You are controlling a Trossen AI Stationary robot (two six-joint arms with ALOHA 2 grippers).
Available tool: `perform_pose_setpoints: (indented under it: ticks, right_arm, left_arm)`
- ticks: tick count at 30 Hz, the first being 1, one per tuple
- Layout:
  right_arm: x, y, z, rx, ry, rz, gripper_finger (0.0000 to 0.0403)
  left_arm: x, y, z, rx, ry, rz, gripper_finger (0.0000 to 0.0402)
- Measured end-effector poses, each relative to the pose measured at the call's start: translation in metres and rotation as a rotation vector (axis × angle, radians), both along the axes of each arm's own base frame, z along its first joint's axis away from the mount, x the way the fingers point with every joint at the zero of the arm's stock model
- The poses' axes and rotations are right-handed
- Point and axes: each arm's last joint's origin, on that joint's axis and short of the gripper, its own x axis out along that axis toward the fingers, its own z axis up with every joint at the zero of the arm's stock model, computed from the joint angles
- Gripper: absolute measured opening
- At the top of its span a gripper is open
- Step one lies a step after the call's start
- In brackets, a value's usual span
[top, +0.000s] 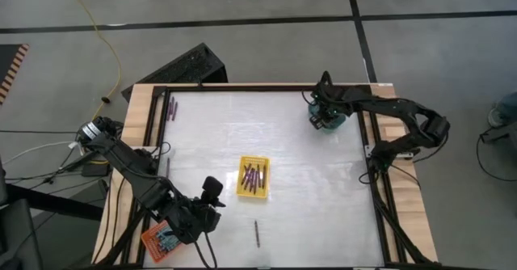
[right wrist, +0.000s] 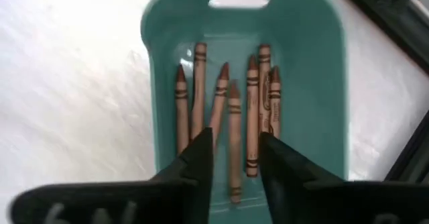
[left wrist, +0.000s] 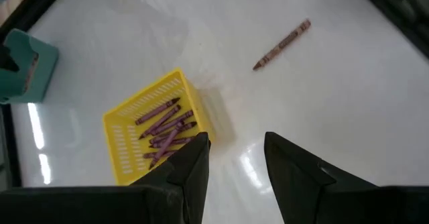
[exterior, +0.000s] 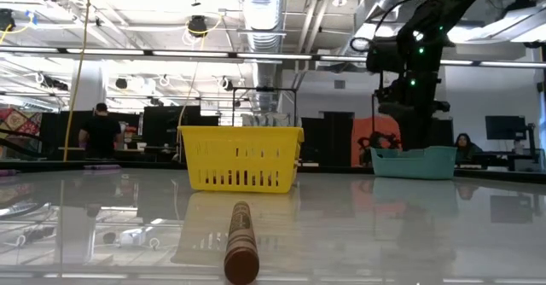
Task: Sort crayons
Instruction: Put the brown crayon into the green bin
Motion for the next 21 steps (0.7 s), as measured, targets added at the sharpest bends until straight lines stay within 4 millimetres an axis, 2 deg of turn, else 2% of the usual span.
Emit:
perform_pose_setpoints:
  ticks: [7,16,21]
  right_arm:
    - [-0.009,0.007,0.019,-0.047,-0.075,-0.018,0.0167]
    - [-0.013,0.030,0.042,-0.101,-0.191,0.015,0.0166]
    - [-0.009,0.050,0.052,-0.107,-0.255,0.076,0.0164]
  left_arm:
    - [-0.002,0.002,-0.002,0.069,0.025,-0.054,0.0134]
    - [-0.002,0.002,-0.002,0.034,0.024,-0.014,0.0134]
    - [-0.002,0.002,-0.002,0.024,0.023,-0.004,0.0134]
